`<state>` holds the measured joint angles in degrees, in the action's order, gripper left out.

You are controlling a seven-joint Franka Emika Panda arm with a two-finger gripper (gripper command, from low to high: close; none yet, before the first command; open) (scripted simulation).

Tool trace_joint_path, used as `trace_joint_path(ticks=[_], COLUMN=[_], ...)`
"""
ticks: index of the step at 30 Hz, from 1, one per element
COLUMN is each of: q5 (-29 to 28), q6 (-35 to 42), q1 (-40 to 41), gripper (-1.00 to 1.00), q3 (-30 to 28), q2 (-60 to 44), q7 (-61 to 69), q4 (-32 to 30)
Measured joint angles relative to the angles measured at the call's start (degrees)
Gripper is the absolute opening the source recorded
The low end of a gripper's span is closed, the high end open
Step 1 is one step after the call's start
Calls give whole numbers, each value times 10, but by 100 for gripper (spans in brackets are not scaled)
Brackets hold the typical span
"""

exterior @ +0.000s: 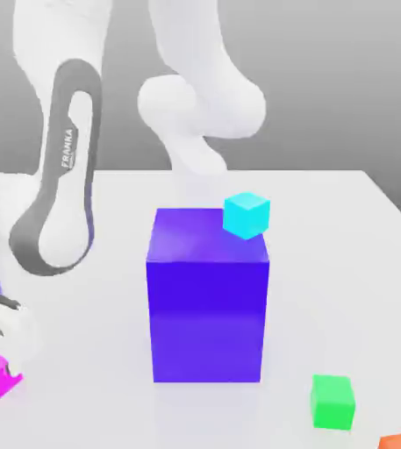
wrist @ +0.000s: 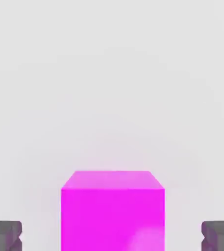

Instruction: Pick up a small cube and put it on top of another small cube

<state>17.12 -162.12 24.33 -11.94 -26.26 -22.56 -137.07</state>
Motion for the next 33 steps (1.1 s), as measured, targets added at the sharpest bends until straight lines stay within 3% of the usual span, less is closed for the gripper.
trace_joint_path(ticks=[6, 11, 26, 31, 32, 33], q5=[0, -58, -159, -214, -221, -221], q6=[-1, 64, 110, 58, 45, 45], q1=[2, -28, -294, -381, -388, -388], gripper=[-100, -100, -100, -100, 100, 100], q3=[2, -33, 148, 190, 189, 189], q2=[-1, 86, 185, 120, 105, 105], q7=[0, -44, -210, -277, -283, -283], q4=[0, -21, -64, -51, -49, -49])
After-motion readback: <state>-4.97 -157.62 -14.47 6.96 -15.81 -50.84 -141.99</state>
